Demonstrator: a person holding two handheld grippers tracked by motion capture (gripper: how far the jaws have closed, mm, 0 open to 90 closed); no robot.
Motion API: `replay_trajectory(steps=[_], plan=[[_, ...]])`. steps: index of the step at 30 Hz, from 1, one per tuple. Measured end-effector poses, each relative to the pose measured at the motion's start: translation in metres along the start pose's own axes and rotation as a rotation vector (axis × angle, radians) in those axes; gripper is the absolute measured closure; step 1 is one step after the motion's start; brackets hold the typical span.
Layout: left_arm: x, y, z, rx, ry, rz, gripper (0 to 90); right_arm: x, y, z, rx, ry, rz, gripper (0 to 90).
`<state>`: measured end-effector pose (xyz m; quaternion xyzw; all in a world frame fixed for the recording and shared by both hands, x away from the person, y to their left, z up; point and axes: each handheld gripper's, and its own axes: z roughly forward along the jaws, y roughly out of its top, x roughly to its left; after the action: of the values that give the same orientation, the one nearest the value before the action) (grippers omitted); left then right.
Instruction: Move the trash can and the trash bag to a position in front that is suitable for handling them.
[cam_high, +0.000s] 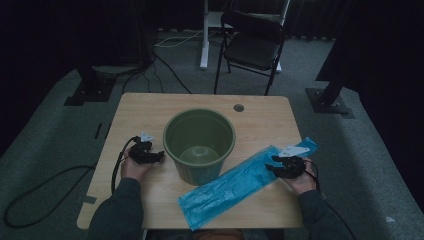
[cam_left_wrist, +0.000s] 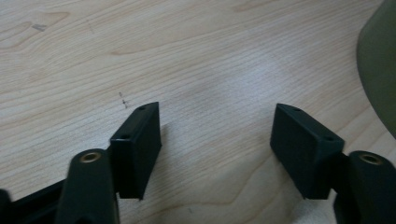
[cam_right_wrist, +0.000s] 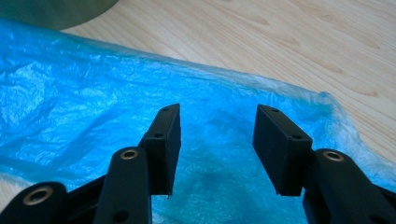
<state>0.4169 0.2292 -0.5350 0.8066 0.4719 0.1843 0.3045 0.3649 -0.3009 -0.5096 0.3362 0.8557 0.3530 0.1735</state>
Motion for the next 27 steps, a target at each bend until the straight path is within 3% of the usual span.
replay_trajectory(steps=[5, 7, 15, 19, 27], plan=[[0.000, 0.002, -0.003, 0.026, -0.024, 0.022, 46.0, -0.001, 0.000, -0.001, -0.005, 0.009, 0.021, 51.7], [-0.001, 0.003, -0.004, 0.023, -0.065, 0.007, 48.8, 0.001, 0.002, -0.002, -0.009, 0.012, 0.024, 52.2], [-0.015, 0.008, -0.020, -0.044, -0.126, 0.043, 50.0, 0.006, 0.007, 0.000, 0.007, 0.022, 0.009, 52.0], [-0.020, 0.010, -0.028, -0.070, -0.134, 0.065, 48.7, 0.008, 0.003, 0.004, 0.039, 0.016, 0.013, 46.7], [-0.020, 0.012, -0.032, -0.090, -0.129, 0.055, 47.3, 0.017, -0.005, 0.008, 0.114, 0.060, -0.013, 45.3]])
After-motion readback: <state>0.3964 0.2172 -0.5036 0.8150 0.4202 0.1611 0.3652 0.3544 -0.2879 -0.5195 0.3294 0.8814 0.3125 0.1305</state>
